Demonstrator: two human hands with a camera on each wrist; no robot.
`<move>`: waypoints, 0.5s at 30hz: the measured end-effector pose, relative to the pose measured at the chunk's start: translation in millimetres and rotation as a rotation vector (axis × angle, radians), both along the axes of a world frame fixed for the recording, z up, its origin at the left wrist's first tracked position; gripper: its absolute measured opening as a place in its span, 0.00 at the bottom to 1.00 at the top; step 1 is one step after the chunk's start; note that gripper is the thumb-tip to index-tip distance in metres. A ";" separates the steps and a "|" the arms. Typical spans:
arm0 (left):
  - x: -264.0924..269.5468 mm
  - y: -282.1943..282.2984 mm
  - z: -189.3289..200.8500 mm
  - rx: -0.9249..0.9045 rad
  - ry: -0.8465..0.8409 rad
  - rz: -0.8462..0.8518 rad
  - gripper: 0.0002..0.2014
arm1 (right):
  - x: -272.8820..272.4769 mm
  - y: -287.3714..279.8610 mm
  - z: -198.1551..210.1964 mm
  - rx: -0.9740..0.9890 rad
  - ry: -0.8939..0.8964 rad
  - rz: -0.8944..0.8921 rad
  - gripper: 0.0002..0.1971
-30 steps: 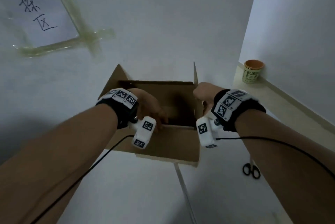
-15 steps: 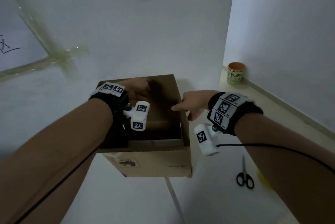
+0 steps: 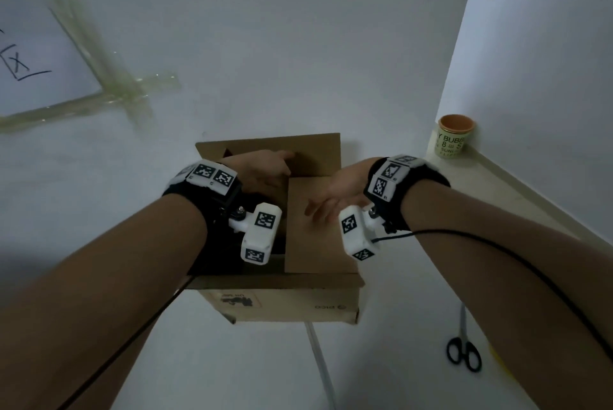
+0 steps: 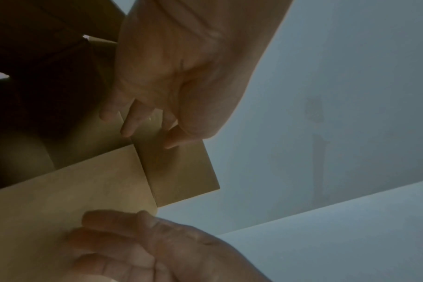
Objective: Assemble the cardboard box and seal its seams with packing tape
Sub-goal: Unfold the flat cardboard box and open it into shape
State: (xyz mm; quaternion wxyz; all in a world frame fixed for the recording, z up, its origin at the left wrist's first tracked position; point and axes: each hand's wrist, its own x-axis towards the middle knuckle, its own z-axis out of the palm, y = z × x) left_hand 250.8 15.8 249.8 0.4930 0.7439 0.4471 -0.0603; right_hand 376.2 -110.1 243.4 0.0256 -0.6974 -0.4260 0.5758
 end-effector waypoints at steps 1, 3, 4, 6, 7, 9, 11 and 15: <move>-1.2 1.6 -1.1 -0.003 0.010 -0.002 0.30 | 4.3 1.7 -4.4 -0.008 0.005 -0.021 0.24; -1.5 2.5 -2.2 0.007 0.033 -0.002 0.29 | 14.2 6.5 -15.9 0.004 0.029 -0.090 0.26; -1.8 1.3 -1.7 0.020 0.038 0.008 0.29 | 18.1 8.6 -22.0 0.009 0.050 -0.121 0.27; -1.5 1.4 -2.0 0.037 0.040 0.029 0.29 | 22.2 13.5 -29.9 0.044 0.105 -0.200 0.28; -2.1 1.8 -2.8 0.050 0.033 0.034 0.29 | 20.5 13.8 -29.3 0.064 0.144 -0.242 0.29; -4.4 0.7 -3.4 0.098 0.043 0.017 0.28 | 18.9 15.5 -29.5 0.088 0.196 -0.304 0.30; -8.9 -1.2 -2.9 0.159 0.102 -0.025 0.28 | 19.0 18.7 -36.7 0.102 0.204 -0.362 0.31; -24.5 -4.7 8.0 0.350 0.141 -0.082 0.23 | 18.8 25.3 -54.8 0.090 0.258 -0.458 0.34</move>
